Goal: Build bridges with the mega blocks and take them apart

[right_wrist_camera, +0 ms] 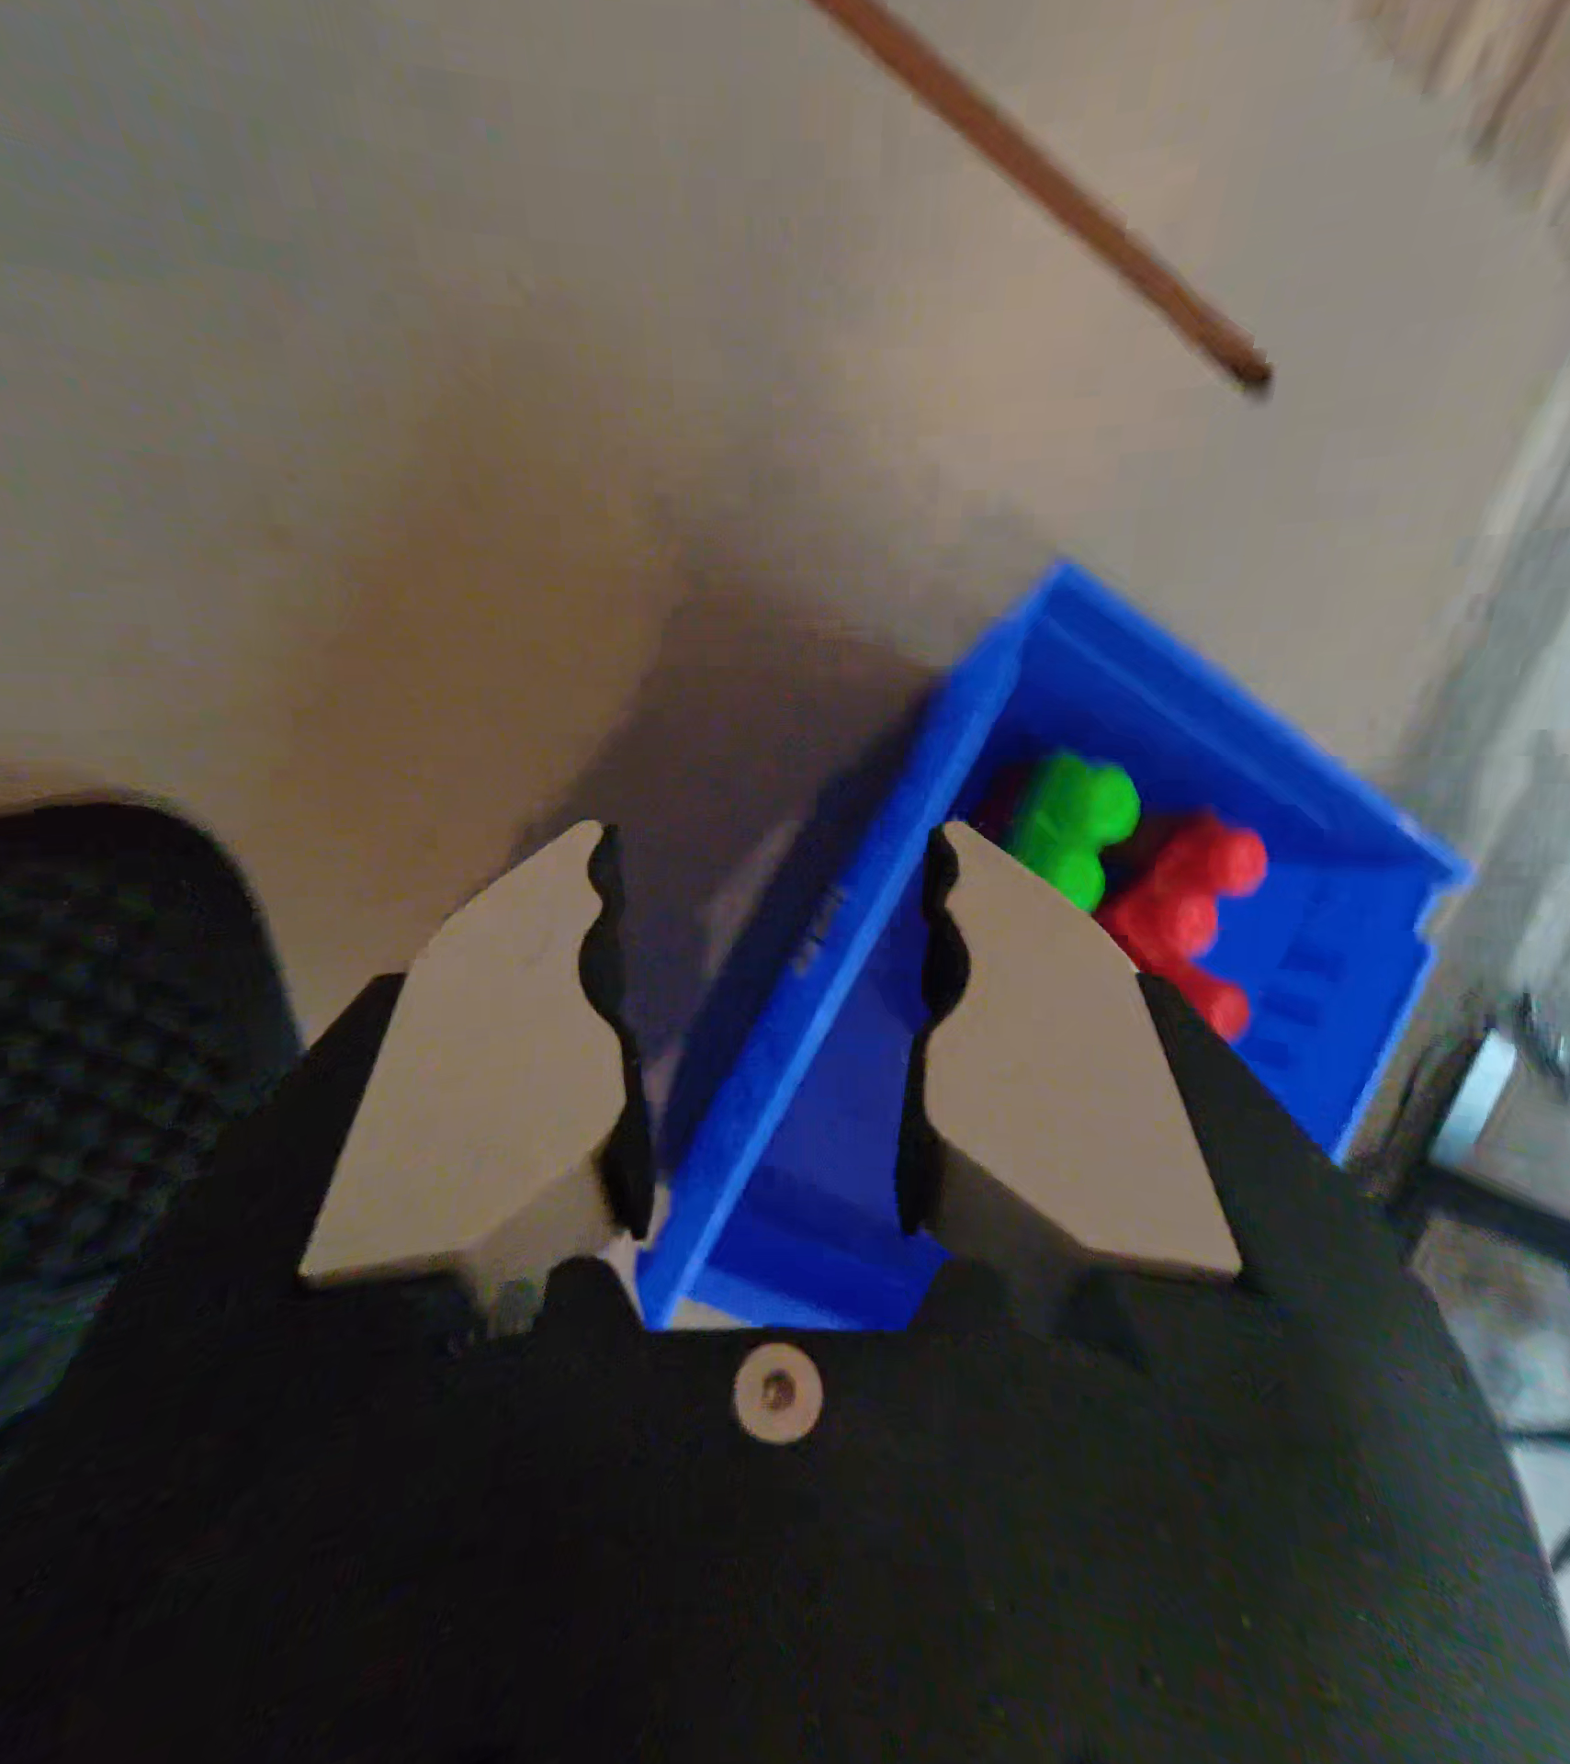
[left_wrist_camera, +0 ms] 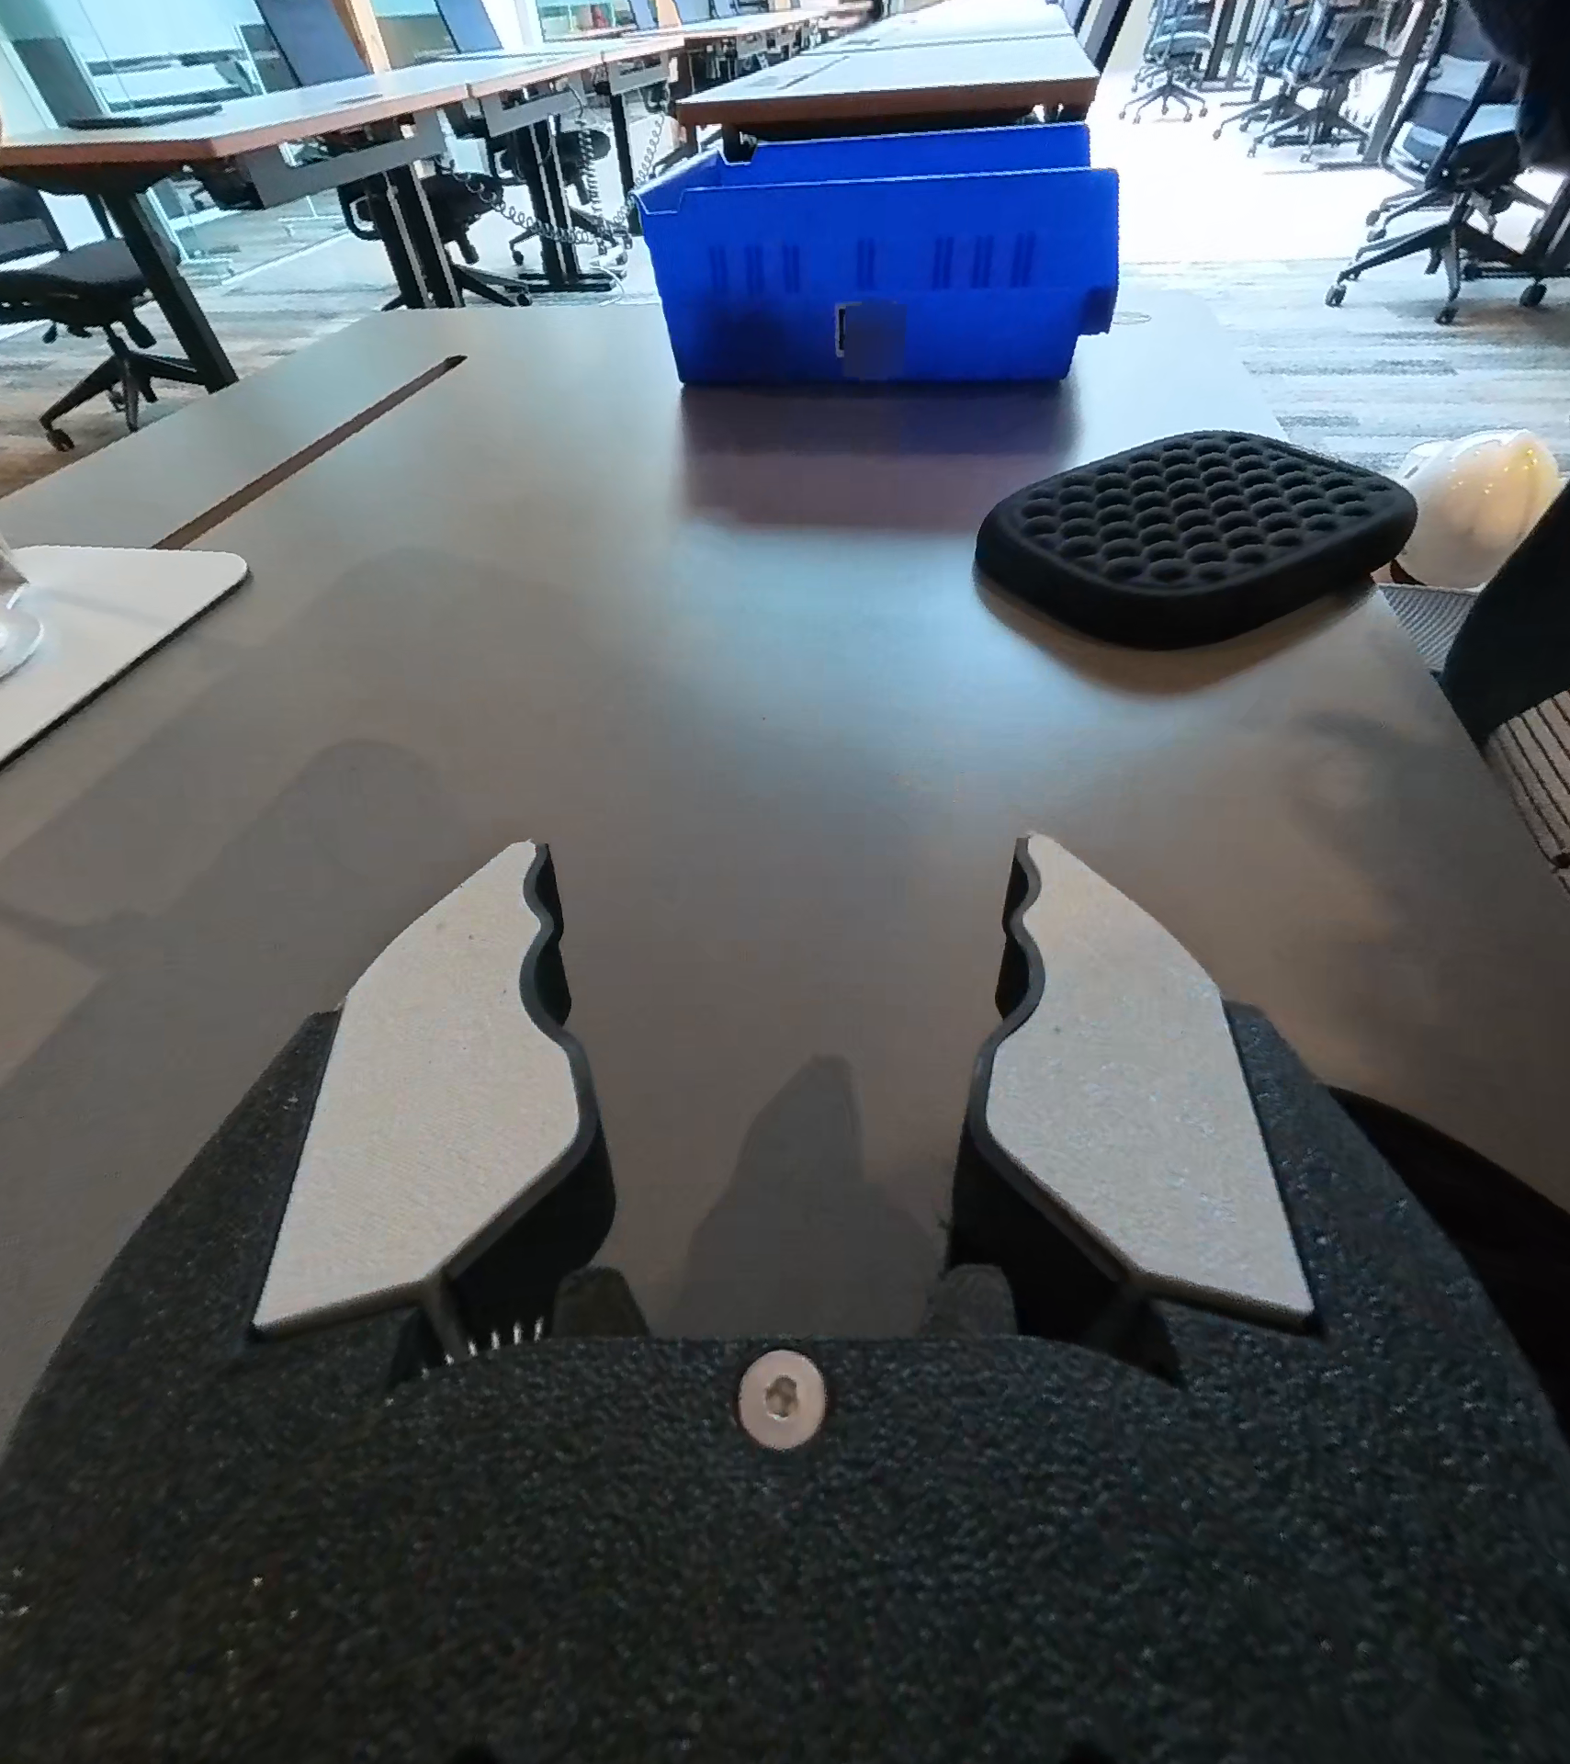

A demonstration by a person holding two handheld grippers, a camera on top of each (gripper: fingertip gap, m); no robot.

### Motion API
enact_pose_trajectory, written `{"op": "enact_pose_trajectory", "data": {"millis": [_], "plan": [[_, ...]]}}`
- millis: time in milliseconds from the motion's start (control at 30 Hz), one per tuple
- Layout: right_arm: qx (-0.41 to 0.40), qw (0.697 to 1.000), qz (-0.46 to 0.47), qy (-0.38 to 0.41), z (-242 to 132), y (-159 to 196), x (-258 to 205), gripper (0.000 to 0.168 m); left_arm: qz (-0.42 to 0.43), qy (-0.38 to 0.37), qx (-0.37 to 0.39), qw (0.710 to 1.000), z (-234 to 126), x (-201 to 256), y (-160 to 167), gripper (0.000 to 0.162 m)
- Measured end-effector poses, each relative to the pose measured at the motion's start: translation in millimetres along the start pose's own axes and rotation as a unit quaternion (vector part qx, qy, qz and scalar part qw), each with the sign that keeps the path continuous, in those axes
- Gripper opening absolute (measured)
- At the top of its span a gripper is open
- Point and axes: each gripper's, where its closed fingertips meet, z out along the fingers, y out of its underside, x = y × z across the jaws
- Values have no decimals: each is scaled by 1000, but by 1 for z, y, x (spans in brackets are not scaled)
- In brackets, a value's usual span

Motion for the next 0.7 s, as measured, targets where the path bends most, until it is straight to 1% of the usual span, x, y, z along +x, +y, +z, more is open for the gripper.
{"op": "enact_pose_trajectory", "data": {"millis": [100,233,367,500,600,700], "plan": [[66,996,-60,-14,-11,-37,-50,61,-3,-2,3,1000,-1,-1,-1,89],[164,981,-99,-37,-15,-77,-113,60,-7,-5,4,1000,-1,-2,-1,89],[237,962,-128,-52,-4,-98,-169,61,-12,-8,9,1000,-2,-4,-2,89],[343,925,-151,-66,21,-113,-217,62,-17,-10,14,1000,-3,-5,-3,89],[417,898,-123,-63,48,-118,-232,61,-19,-12,17,1000,-4,-6,-4,89],[476,873,-70,-75,64,-121,-237,56,-17,-16,19,1000,-4,-6,-5,89]]}}
